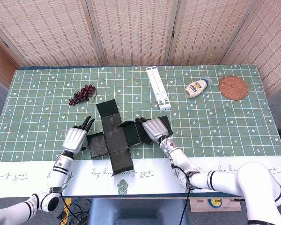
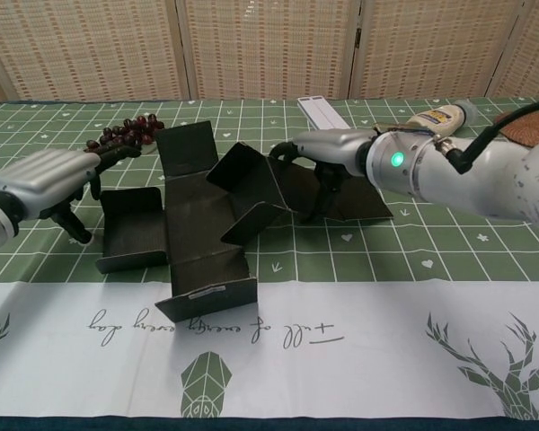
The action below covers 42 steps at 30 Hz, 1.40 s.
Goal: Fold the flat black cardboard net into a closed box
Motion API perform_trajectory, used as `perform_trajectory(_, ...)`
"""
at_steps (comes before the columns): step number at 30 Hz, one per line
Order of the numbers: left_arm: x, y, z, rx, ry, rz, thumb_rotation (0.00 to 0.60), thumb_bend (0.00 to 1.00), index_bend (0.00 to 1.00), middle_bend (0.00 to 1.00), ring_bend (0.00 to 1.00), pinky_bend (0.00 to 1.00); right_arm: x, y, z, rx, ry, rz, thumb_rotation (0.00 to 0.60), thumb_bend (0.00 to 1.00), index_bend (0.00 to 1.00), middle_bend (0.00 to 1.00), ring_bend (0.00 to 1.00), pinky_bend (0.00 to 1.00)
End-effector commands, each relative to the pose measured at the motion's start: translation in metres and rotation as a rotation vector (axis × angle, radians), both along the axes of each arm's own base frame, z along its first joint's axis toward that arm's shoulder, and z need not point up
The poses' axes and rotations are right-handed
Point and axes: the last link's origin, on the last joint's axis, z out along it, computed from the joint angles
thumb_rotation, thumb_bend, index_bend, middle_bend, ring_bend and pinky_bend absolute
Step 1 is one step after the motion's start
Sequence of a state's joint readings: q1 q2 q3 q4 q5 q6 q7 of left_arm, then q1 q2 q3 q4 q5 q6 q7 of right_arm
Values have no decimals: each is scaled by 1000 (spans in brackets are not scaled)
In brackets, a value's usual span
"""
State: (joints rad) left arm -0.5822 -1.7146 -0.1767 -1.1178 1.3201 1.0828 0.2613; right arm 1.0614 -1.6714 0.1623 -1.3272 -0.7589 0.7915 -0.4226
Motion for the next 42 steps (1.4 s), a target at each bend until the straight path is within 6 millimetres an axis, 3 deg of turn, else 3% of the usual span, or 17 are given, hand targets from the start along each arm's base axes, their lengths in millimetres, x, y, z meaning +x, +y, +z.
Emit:
perform_trajectory(1,7,0,0,-14,-92,22,600,117,0,58,408,444,-1,0,-1,-1,-2,2,600,395,210,291,781,1000)
perform_trajectory(13,32,-4,2,-77,-385,12,600,117,0,48,405,444,0,2,-2,14,-12,28,600,396,210,294,781,1000)
perform_trajectory(21,34,-3,-4,-179,-575,52,600,118,0,5,384,444,2,3,1,33,-6,56,600,396,210,297,781,1000)
perform_trajectory(42,26,-12,-12,-278,-638,198,600,117,0,0,330,442,21,5,12,52,137,267,600,419,247,322,781,1000)
